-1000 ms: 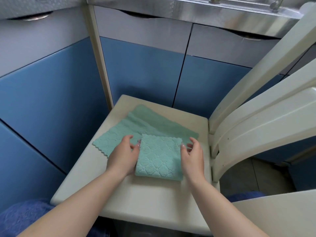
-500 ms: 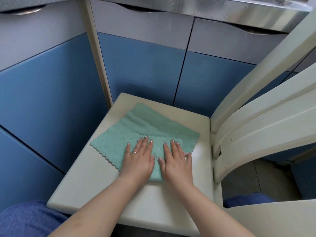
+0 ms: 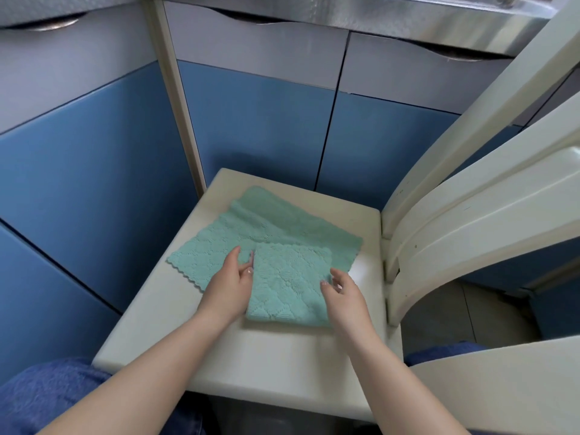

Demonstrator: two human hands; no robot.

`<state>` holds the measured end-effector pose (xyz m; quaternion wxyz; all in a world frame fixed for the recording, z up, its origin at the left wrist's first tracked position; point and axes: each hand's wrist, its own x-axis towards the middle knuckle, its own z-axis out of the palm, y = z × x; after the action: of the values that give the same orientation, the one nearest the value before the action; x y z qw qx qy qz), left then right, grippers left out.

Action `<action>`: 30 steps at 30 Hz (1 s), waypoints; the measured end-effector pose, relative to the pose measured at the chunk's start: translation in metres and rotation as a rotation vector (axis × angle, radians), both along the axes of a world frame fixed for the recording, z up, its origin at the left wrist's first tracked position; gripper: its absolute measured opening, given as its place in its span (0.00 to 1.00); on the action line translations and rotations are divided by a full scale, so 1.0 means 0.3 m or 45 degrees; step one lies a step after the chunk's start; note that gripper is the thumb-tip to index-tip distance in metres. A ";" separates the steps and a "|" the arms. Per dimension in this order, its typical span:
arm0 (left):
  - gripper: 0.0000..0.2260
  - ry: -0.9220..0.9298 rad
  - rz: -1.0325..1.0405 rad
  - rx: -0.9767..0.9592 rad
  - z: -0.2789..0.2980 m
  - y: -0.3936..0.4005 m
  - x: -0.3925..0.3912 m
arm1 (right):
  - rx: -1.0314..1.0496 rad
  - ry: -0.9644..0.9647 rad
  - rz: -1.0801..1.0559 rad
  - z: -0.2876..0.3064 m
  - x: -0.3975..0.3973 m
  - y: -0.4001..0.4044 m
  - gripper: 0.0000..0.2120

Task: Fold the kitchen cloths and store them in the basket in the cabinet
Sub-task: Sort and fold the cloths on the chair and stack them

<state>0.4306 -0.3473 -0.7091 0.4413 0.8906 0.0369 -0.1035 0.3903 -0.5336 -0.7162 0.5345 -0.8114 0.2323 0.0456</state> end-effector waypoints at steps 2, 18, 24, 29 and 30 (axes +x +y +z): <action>0.27 0.080 0.018 -0.038 0.014 0.002 0.009 | 0.075 0.026 -0.055 0.008 0.006 -0.007 0.21; 0.24 0.351 0.279 -0.781 0.124 -0.063 0.024 | 0.639 0.035 -0.310 0.080 0.032 -0.040 0.08; 0.25 0.144 0.258 -0.797 0.225 -0.019 0.009 | 0.710 -0.057 -0.188 0.228 0.029 -0.018 0.11; 0.23 -0.045 0.288 -0.845 0.375 0.079 0.002 | 0.470 -0.130 0.068 0.389 0.069 0.064 0.12; 0.23 -0.097 0.307 -0.863 0.418 0.110 -0.006 | 0.459 -0.159 0.129 0.431 0.077 0.092 0.13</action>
<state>0.4289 -0.3143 -0.5836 0.7215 0.6863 0.0887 -0.0239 0.4135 -0.5059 -0.5870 0.6815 -0.7144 0.1455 0.0630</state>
